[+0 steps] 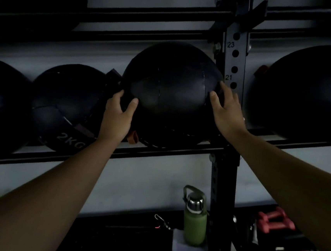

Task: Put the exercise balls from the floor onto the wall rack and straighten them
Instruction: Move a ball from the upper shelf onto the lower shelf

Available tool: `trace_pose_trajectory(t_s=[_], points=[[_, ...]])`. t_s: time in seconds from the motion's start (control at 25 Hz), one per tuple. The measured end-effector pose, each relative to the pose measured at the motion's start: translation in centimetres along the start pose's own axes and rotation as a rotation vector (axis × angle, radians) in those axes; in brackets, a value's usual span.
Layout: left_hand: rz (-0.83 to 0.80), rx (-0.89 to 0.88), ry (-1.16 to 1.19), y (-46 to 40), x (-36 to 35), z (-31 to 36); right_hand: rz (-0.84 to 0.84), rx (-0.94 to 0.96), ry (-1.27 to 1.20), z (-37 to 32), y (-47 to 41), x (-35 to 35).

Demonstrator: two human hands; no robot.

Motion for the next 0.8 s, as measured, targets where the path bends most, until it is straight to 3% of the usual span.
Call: trace_pose_trajectory(t_s=[0.12,0.44,0.6,0.8], points=[[-0.005,-0.025,-0.044,2.5,0.1,-2.0,-0.026,-0.020,0.033,0.5,3.6,0.2],[-0.375,-0.175,-0.114,4.7,-0.2,-2.9,0.009,-0.146,0.263,-1.9,8.1,1.0],[-0.677,-0.182,-0.098,8.5,-2.9,-5.0,-0.063,-0.262,0.401,-1.6,15.5,1.6],[-1.031,-0.169,-0.266,18.7,-7.6,-10.5,-0.165,-0.533,0.575,0.6,32.0,5.9]])
Point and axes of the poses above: each hand's wrist, its own y-axis away from the middle knuckle, its own x-axis out of the back of the hand, z = x × y, the point moved 2 cm from there along -y, towards the middle knuckle, and after that the axes turned 9 degrees about x, right-handed, at the moved point
